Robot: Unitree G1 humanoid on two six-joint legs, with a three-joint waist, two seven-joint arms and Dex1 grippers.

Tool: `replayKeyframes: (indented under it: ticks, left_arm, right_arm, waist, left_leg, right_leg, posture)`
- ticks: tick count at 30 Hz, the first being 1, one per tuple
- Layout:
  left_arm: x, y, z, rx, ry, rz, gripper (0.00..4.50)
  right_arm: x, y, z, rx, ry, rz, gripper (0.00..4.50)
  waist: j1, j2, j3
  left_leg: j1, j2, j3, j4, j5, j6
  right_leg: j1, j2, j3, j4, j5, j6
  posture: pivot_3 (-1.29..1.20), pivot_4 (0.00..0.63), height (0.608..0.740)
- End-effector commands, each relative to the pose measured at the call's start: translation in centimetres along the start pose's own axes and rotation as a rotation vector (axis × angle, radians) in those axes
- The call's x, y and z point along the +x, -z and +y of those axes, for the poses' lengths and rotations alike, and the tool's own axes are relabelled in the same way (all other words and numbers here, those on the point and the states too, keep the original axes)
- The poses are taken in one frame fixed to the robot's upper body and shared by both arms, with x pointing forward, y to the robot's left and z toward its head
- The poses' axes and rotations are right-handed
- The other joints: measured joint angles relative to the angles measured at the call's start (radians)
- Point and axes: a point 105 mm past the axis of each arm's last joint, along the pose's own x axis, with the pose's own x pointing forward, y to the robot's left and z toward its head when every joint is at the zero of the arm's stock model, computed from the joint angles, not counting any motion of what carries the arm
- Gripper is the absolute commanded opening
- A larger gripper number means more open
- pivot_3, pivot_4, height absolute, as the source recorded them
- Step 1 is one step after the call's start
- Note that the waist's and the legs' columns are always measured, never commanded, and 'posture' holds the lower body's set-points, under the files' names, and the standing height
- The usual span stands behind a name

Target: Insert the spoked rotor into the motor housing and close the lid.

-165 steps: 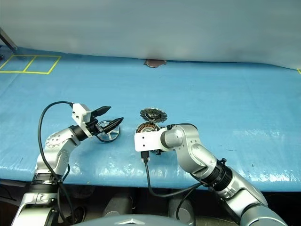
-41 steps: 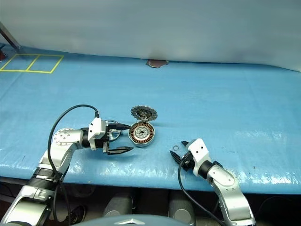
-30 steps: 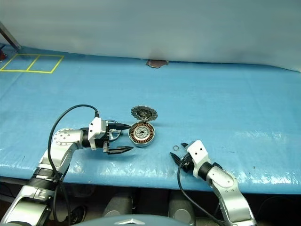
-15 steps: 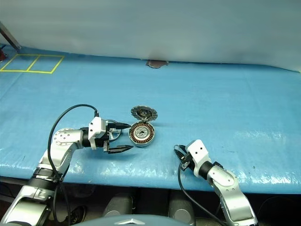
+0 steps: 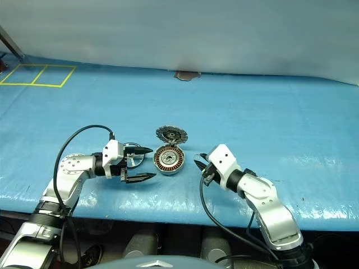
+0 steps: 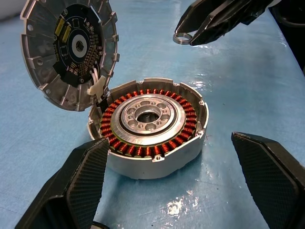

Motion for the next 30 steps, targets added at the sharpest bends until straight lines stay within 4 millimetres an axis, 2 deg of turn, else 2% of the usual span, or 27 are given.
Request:
replayKeyframes:
  ticks: [1,9,18,30]
  left_arm:
    - [-0.6,-0.8,0.6,0.038,-0.033,-0.014,4.5]
    - [-1.1,-0.3,0.7,0.031,-0.059,0.0,4.5]
    - [-1.5,-0.4,0.9,0.032,-0.085,-0.002,4.5]
    - [-1.6,-0.3,1.0,0.033,-0.098,0.0,4.5]
  right_arm:
    - [0.7,-1.9,1.2,-0.036,-0.069,-0.047,0.77]
    - [3.2,-1.8,2.0,-0.045,-0.116,-0.028,0.77]
    - [4.8,-1.5,1.6,-0.042,-0.107,-0.02,0.77]
    - [6.1,-1.4,2.2,-0.039,-0.132,-0.02,0.77]
  waist:
    - [0.0,0.0,0.0]
    - [-0.004,0.0,0.0]
    - [-0.005,0.0,0.0]
    - [-0.009,0.0,0.0]
  left_leg:
    - [0.0,0.0,0.0,0.0,0.0,0.0]
    - [0.0,0.0,0.0,0.0,0.0,0.0]
    - [0.0,0.0,0.0,0.0,0.0,0.0]
    - [0.0,0.0,0.0,0.0,0.0,0.0]
  right_leg:
    - [0.0,0.0,0.0,0.0,0.0,0.0]
    - [0.0,0.0,0.0,0.0,0.0,0.0]
    - [0.0,0.001,0.0,0.0,0.0,0.0]
    - [0.0,0.001,0.0,0.0,0.001,0.001]
  posture:
    - [0.0,0.15,0.74]
    - [0.0,0.15,0.74]
    - [0.0,0.15,0.74]
    - [0.0,0.15,0.74]
